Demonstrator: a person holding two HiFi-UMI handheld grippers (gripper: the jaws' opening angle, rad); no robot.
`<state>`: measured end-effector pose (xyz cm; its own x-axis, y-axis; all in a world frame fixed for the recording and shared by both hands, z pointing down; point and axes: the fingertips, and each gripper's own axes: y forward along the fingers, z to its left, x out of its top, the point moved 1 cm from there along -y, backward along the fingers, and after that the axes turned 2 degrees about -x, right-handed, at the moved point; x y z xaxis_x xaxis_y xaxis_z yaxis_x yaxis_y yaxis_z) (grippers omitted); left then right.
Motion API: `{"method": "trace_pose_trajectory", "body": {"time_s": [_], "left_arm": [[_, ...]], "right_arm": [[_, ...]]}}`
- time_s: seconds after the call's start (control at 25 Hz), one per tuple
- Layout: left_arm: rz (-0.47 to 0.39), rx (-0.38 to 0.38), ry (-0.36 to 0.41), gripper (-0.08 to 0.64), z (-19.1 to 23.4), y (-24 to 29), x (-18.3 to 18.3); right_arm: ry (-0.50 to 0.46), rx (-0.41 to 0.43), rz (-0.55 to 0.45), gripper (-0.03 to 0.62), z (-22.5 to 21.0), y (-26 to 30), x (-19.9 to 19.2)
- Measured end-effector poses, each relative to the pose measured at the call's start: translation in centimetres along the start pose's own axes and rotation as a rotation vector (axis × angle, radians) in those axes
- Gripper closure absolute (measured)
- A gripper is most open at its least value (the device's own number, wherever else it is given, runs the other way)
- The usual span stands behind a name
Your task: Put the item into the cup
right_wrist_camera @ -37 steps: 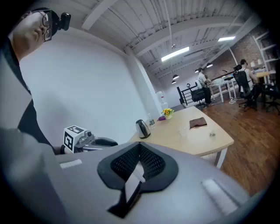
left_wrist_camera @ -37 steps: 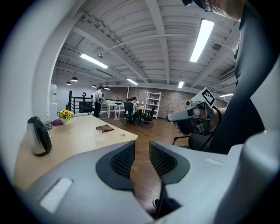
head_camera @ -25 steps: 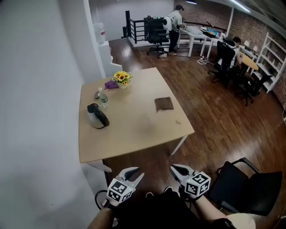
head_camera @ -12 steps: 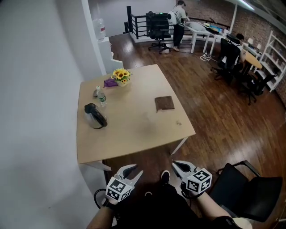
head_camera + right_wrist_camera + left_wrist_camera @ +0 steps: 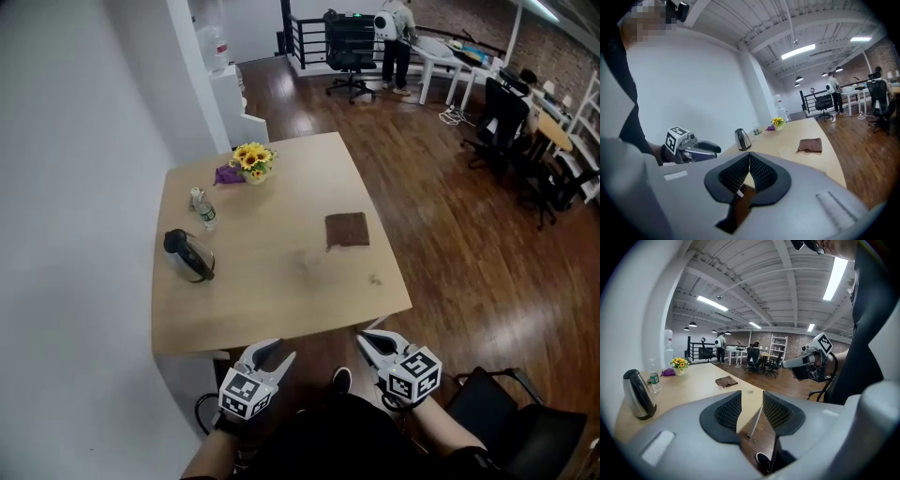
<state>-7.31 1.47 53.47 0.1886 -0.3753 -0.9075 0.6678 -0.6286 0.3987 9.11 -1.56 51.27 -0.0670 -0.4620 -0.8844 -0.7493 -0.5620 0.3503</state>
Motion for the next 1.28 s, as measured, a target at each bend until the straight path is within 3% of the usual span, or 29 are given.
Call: {"method": "trace_pose_trajectory", "body": {"time_s": [0.4, 0.68, 1.0, 1.28], "left_arm": [[0.028, 0.098, -0.013, 0.423, 3.2, 7.6, 3.5], [0.066, 0.139, -0.025, 0.423, 4.8, 10.2, 4.7], [0.072, 0.126, -0.044, 0.423, 6.8, 12.3, 4.7], [0.073, 0.102, -0.028, 0.423, 7.9, 13.5, 4.4]], "right_arm": [[-0.086, 0.082, 0.049, 0.569, -8.9, 4.0, 2.8], [-0.072, 0.084, 0.084, 0.551, -13.1, 6.4, 2.6], [-0.078, -0.009, 0.178, 0.537, -17.8, 9.0, 0.2], [-0.309, -0.172, 0.385, 0.518, -24.1, 11.5, -4.6]]}}
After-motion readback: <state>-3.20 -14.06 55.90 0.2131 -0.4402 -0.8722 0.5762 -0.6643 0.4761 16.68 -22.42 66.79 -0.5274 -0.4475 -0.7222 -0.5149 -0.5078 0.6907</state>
